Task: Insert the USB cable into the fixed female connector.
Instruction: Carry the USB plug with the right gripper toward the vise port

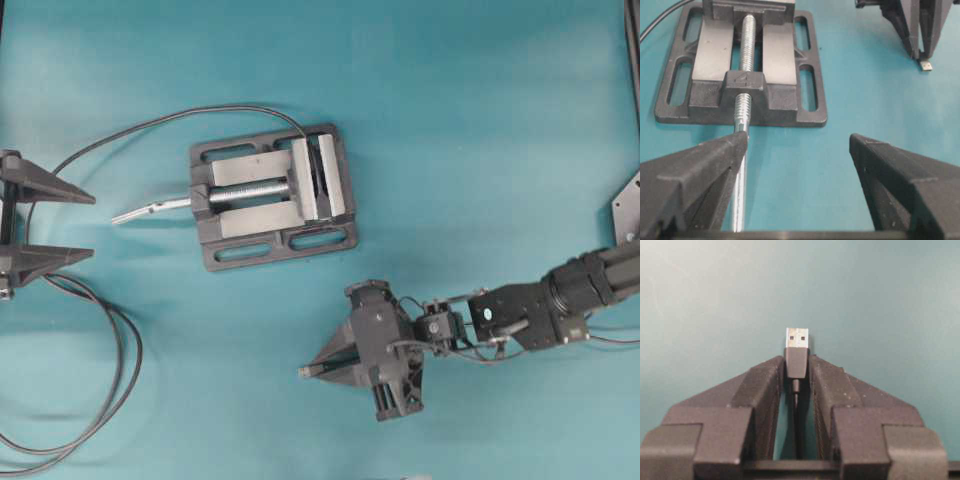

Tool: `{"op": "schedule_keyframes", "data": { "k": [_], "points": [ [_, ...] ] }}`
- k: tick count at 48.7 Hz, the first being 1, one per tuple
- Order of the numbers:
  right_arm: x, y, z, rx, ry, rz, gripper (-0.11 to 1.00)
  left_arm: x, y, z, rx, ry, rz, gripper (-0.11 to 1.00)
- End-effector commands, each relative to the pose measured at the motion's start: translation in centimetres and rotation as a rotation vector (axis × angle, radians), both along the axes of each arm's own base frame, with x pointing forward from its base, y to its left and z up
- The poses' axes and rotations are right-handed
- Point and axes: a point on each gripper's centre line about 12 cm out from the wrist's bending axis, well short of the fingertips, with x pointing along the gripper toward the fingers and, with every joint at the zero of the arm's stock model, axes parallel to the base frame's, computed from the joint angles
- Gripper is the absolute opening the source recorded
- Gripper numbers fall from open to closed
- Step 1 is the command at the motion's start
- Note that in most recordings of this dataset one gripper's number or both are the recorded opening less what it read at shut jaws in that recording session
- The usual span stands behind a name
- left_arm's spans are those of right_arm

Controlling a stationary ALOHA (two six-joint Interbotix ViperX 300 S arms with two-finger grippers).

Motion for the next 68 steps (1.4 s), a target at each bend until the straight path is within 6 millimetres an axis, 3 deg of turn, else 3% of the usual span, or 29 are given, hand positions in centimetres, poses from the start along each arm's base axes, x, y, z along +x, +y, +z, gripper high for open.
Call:
{"op": "schedule_keyframes", "data": {
  "k": [1,26,50,68],
  "points": [
    [0.6,-0.1,1.4,0.009,-0.051,-0.049,0.21,0.3,0.0,0.5,-0.007,-0.015,0.001,0.99],
    [-0.5,-0.3,2.5,-0.042,-0.142,-0.44,0.21,0.3,0.0,0.5,-0.007,-0.015,0.001,0.99],
    [1.2,0.0,2.8,-0.144,-0.137,-0.843,0.21,0.3,0.0,0.5,-0.007,-0.015,0.001,0.99],
    [0.8,-0.7,3.5,-0.217,-0.133,-1.082,0.21,0.3,0.0,0.5,-0.007,-0.015,0.001,0.99]
  ]
}}
